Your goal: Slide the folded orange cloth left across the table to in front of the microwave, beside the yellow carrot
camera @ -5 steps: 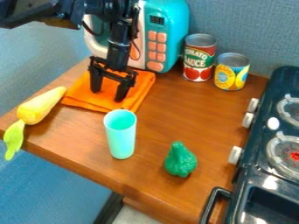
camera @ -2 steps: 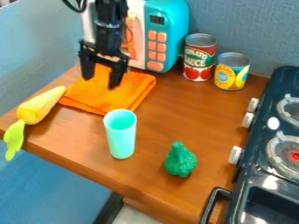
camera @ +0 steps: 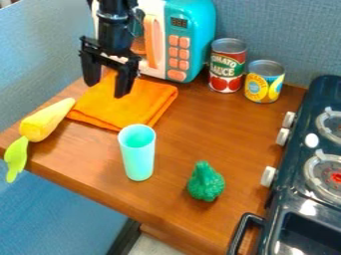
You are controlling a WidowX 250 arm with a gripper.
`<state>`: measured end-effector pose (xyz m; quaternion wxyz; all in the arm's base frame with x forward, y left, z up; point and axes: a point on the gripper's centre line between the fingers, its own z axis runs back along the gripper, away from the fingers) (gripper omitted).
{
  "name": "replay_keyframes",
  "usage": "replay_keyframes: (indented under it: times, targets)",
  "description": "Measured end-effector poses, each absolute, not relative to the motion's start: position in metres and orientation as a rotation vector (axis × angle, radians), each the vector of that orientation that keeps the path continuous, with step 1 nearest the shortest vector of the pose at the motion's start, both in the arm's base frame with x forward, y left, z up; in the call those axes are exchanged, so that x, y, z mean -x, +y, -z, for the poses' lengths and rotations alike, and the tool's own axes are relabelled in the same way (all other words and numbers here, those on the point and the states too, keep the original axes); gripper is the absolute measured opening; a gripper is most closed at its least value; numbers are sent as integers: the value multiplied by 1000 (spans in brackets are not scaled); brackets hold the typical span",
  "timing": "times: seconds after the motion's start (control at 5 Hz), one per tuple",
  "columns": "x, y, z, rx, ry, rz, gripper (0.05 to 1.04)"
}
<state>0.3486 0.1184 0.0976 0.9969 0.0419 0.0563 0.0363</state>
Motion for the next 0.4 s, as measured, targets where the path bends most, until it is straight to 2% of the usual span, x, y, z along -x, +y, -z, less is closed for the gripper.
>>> replay_keyframes:
  times: [0.2,0.4]
  targets:
    - [-325,87,-110,-2,91,51,1004]
    - [-305,68,-127,12,46,117,1004]
